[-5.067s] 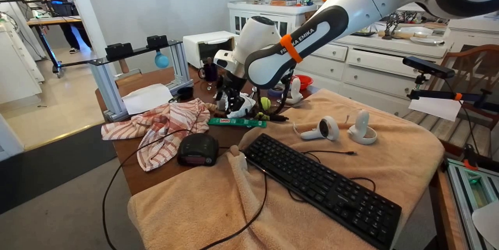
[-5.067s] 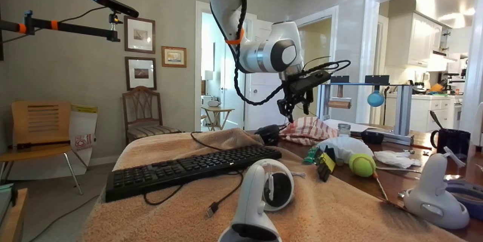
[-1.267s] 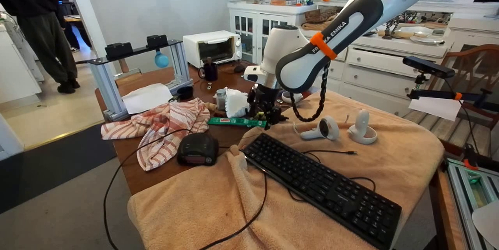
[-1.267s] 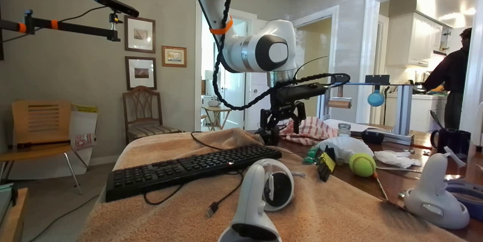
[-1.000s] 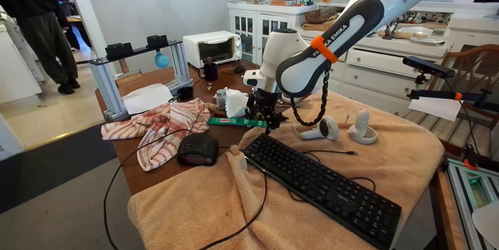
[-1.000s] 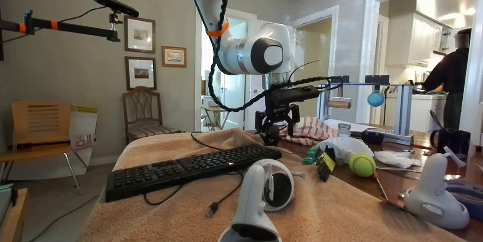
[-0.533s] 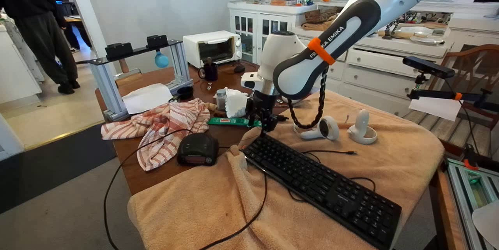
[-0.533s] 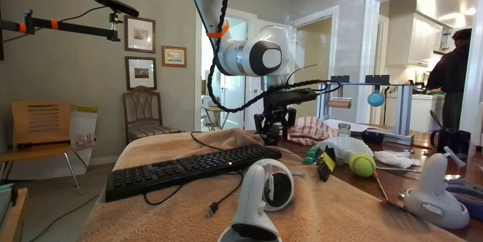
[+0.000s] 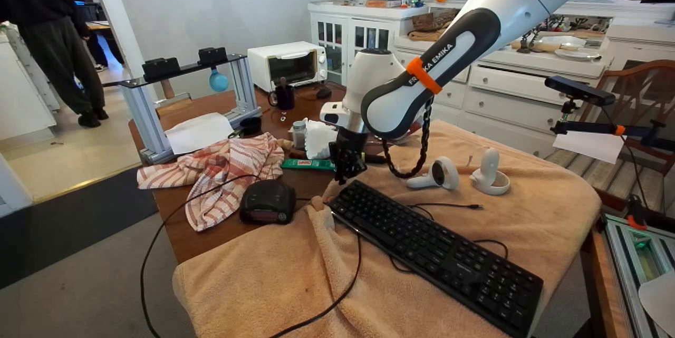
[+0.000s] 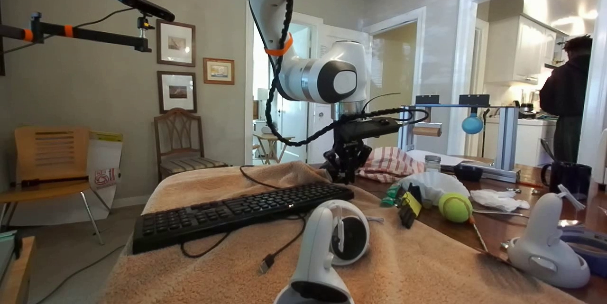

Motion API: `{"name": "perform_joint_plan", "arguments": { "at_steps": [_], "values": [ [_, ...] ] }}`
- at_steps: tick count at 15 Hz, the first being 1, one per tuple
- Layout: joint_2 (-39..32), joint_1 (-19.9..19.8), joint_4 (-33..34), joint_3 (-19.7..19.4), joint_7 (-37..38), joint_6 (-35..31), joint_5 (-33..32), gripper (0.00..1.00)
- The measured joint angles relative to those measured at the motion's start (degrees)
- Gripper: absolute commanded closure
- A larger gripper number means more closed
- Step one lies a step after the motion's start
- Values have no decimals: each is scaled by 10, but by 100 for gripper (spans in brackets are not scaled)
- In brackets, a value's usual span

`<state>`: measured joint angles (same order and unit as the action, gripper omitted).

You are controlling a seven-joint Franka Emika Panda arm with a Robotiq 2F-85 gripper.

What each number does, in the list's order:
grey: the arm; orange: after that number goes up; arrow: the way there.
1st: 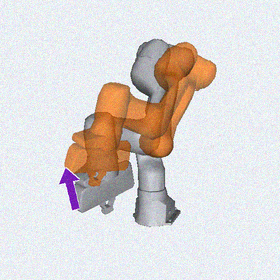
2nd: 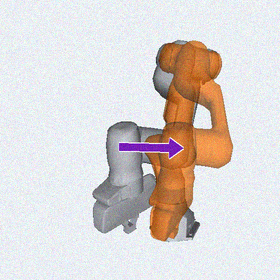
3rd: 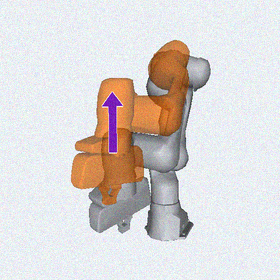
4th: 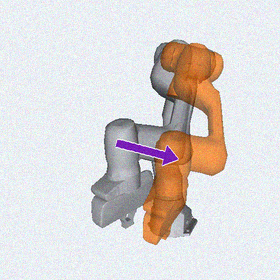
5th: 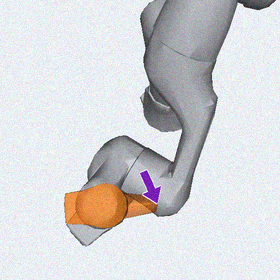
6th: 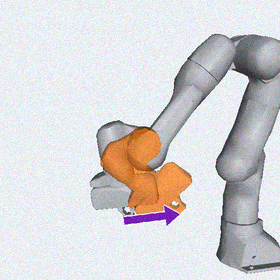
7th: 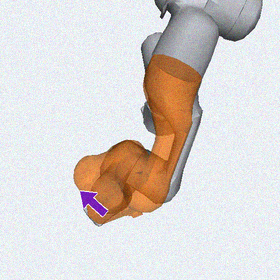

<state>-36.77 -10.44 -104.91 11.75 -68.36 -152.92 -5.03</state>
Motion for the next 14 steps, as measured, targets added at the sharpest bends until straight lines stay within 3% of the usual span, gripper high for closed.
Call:
{"name": "perform_joint_plan", "arguments": {
  "at_steps": [7, 14],
  "values": [
    [-9, 6, 26, -1, 0, -6, -2, 100],
    [20, 36, 56, 9, -45, -115, -36, 100]
  ]
}}
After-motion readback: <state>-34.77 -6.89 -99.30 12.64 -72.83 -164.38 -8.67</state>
